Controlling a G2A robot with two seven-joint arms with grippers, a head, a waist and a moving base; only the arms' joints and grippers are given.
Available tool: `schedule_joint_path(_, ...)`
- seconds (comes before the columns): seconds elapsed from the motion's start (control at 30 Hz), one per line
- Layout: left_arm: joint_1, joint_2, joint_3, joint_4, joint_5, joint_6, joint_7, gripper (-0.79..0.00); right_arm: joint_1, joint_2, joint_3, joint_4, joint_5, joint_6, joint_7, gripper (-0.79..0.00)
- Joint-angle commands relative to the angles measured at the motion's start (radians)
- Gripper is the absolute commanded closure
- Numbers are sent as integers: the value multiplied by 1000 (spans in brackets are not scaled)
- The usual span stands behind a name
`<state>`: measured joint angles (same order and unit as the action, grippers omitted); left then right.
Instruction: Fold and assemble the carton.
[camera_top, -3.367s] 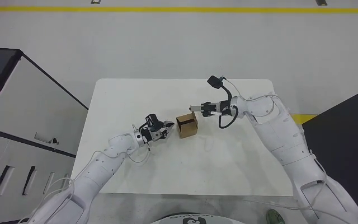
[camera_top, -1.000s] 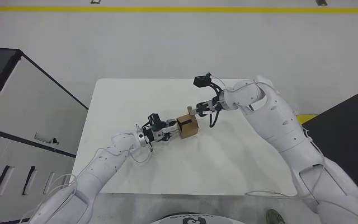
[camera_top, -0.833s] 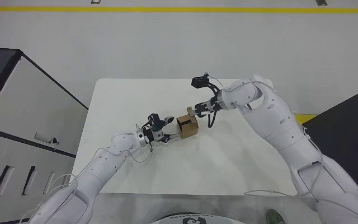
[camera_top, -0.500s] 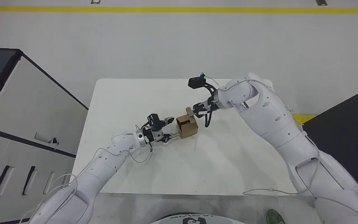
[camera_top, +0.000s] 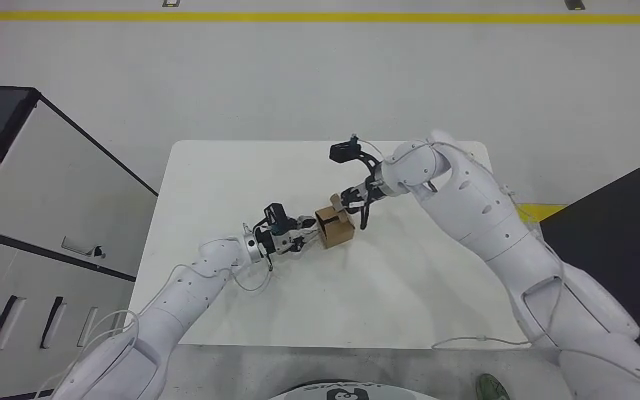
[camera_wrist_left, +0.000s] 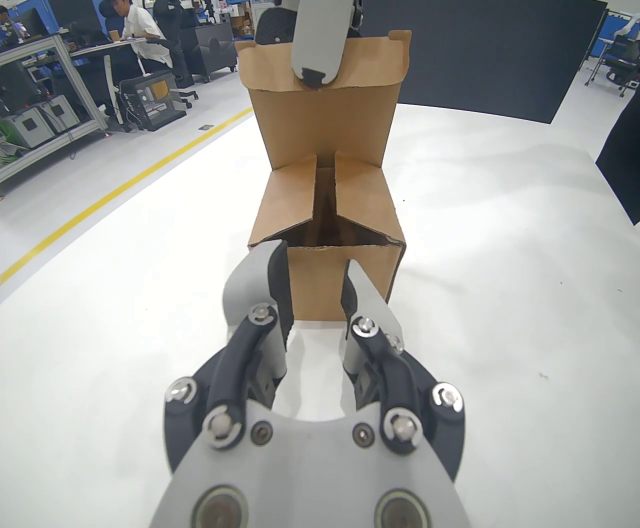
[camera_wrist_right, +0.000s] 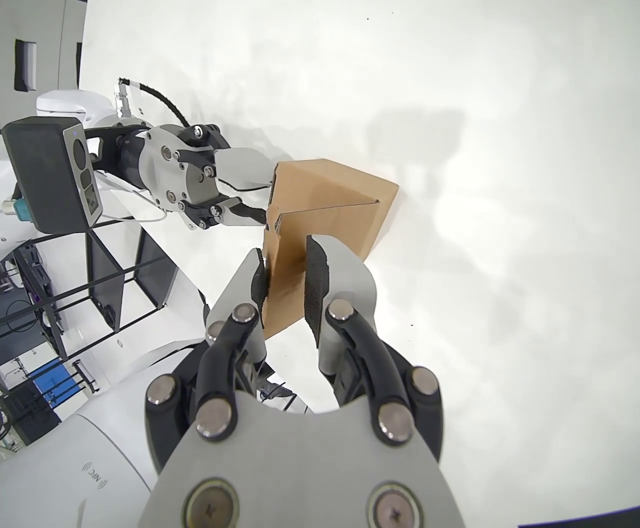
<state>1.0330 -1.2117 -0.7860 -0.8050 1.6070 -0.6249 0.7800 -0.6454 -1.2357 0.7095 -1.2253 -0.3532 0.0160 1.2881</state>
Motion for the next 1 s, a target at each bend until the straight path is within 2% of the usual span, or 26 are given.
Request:
schedule_joint_path(0.0,0,0,0,0,-1,1,0,-49,7,-5,-8,6,0,2,1,-169)
schedule_joint_path(0.03,0,0,-1,0,-1,1,0,-3,10,-7,-12,9,-1,3,1,-169)
schedule_joint_path(0.4,-1,0,0,-1,3,-8,2,0,38,-28,-49,39,-14,18,12,-108)
schedule_joint_path(0.83,-2,-4,13,-15,14,-18,-10,0,69,-56,-100,59,-41,32,47,-194)
schedule_joint_path(0.97,-3,-5,17,-17,14,-18,-12,0,77,-64,-112,62,-53,37,50,-160)
